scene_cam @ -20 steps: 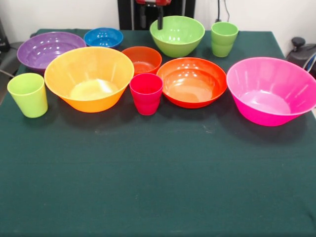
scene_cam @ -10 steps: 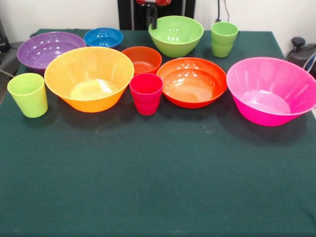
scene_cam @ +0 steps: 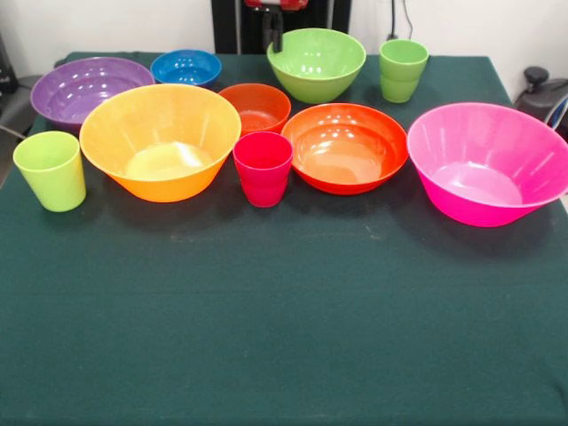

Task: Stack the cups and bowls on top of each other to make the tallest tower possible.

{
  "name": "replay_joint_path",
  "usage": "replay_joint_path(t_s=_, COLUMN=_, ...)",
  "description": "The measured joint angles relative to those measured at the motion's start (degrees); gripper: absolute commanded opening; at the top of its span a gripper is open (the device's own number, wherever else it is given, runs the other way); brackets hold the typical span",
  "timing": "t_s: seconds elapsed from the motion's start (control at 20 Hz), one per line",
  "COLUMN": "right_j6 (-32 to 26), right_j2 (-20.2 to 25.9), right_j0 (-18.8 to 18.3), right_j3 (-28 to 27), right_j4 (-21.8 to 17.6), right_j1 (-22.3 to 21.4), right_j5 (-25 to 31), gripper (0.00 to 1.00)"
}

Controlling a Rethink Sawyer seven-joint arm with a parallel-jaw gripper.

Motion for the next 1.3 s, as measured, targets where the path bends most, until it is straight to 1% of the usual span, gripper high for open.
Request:
replay_joint_path(t_s=0.2, right_j6=0.0, right_j2=0.0, right_j0=0.0, right_j3=0.0, right_j4=0.0, right_j1=-0.5, right_j5=0.0, gripper=0.0)
replay_joint_path(t_s=0.35, right_j6=0.0, right_j2=0.0, right_j0=0.0, right_j3=0.1, right_j4=-0.1, right_j1=-1.7, right_j5=0.2, gripper=0.0)
replay_joint_path(t_s=0.6, right_j6=0.0, right_j2=0.5, right_j0=-0.5, right_j3=1.5, right_j4=-0.5, right_j1=-7.1, right_j5=4.1, gripper=0.0)
replay_joint_path(t_s=0.65, right_j6=0.0, right_j2=1.5, right_j0=-1.5, right_j3=2.8, right_j4=-0.6, right_j1=-11.3, right_j5=8.3, gripper=0.0)
replay_joint_path(t_s=0.8, right_j6=0.0, right_j2=3.6, right_j0=-3.7, right_j3=4.8, right_j4=-0.6, right_j1=-17.3, right_j5=14.6, gripper=0.0)
replay_joint_path(t_s=0.85, right_j6=0.0, right_j2=5.2, right_j0=-5.4, right_j3=6.1, right_j4=-0.6, right_j1=-20.7, right_j5=18.4, gripper=0.0)
replay_joint_path(t_s=0.95, right_j6=0.0, right_j2=7.2, right_j0=-7.6, right_j3=7.7, right_j4=-0.4, right_j1=-24.7, right_j5=23.0, gripper=0.0)
replay_joint_path(t_s=1.05, right_j6=0.0, right_j2=11.7, right_j0=-12.2, right_j3=10.8, right_j4=1.2, right_j1=-32.2, right_j5=31.7, gripper=0.0)
replay_joint_path(t_s=1.15, right_j6=0.0, right_j2=14.4, right_j0=-14.5, right_j3=12.5, right_j4=2.7, right_j1=-35.7, right_j5=35.7, gripper=0.0)
replay_joint_path(t_s=1.2, right_j6=0.0, right_j2=17.4, right_j0=-16.9, right_j3=14.2, right_j4=4.7, right_j1=-39.3, right_j5=39.9, gripper=0.0)
replay_joint_path(t_s=1.3, right_j6=0.0, right_j2=20.3, right_j0=-18.8, right_j3=15.7, right_j4=7.1, right_j1=-42.6, right_j5=43.6, gripper=0.0)
